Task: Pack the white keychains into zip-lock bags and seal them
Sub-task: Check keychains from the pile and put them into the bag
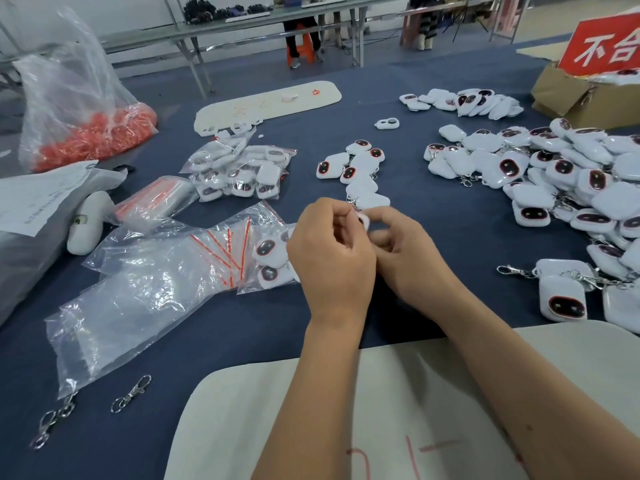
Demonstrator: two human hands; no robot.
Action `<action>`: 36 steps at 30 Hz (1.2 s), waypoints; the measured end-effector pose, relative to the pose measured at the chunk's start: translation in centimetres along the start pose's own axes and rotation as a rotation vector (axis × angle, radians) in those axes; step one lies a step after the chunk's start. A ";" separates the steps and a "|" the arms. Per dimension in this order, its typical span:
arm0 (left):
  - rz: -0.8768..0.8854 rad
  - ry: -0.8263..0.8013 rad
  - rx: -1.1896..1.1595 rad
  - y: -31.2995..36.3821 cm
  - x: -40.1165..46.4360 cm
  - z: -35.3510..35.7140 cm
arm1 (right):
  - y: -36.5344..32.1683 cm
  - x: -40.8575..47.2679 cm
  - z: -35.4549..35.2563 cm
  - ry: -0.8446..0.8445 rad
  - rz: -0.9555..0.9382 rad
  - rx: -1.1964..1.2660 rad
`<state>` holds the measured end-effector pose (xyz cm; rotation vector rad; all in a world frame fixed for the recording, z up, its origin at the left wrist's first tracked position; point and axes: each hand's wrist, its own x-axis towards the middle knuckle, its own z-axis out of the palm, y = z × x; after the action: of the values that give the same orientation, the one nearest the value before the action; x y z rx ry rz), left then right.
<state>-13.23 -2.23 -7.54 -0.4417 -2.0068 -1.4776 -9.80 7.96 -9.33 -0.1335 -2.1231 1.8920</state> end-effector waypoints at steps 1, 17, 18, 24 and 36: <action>0.014 -0.005 0.007 0.0 0.0 0.0 | 0.1 0.1 0.1 0.013 0.012 -0.038; 0.064 -0.118 0.009 -0.4 0.0 0.1 | 0.1 -0.1 -0.3 0.094 -0.020 0.116; 0.062 -0.124 0.005 -0.3 -0.1 0.1 | 0.1 -0.1 -0.3 0.092 -0.049 0.053; 0.076 -0.213 -0.026 -1.0 0.1 0.3 | -0.9 -0.2 -0.3 0.137 0.012 0.071; -0.052 -0.580 0.003 -1.9 -0.8 1.2 | -0.7 -0.5 -8.7 0.589 0.360 -1.154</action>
<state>-14.05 -1.65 -9.65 -0.9065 -2.4717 -1.4927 -6.80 16.07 -7.93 -1.1780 -2.4864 0.3718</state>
